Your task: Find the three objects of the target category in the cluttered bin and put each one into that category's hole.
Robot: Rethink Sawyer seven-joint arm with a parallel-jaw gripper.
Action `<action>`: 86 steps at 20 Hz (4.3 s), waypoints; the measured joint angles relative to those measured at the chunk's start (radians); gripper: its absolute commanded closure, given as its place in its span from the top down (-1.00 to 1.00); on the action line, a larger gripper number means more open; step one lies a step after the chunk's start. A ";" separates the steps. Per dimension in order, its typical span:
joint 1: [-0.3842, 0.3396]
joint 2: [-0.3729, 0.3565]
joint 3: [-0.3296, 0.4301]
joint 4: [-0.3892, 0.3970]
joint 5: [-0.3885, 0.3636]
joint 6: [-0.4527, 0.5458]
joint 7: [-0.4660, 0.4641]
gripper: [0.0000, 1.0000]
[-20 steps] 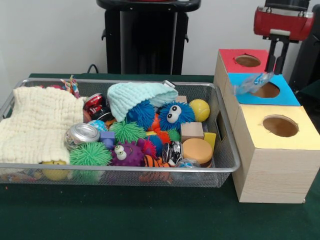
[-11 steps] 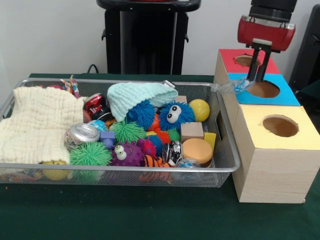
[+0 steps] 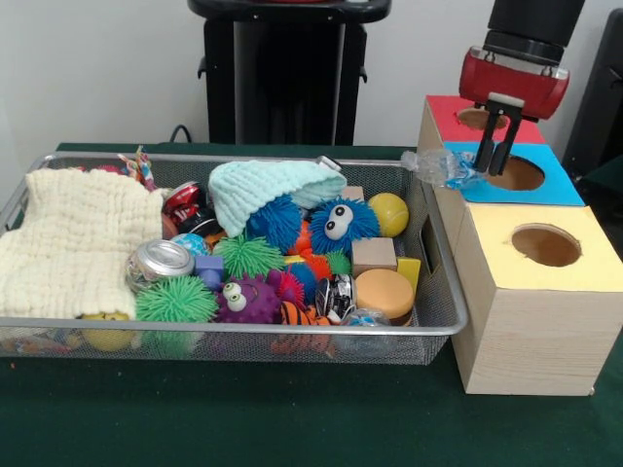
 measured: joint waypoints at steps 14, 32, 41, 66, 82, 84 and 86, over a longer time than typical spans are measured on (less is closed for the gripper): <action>0.036 0.037 -0.037 -0.060 0.061 0.028 0.000 -1.00; 0.046 0.063 -0.053 -0.070 0.081 0.028 0.000 -1.00; 0.027 0.081 -0.054 -0.070 0.081 0.020 0.000 -1.00; -0.098 0.041 0.003 -0.047 0.080 -0.047 0.000 -1.00; -0.220 -0.091 0.121 0.052 0.007 -0.048 0.000 -1.00; -0.228 -0.095 0.130 0.061 0.000 -0.048 0.000 -1.00; -0.237 -0.099 0.142 0.072 -0.012 -0.049 0.000 -1.00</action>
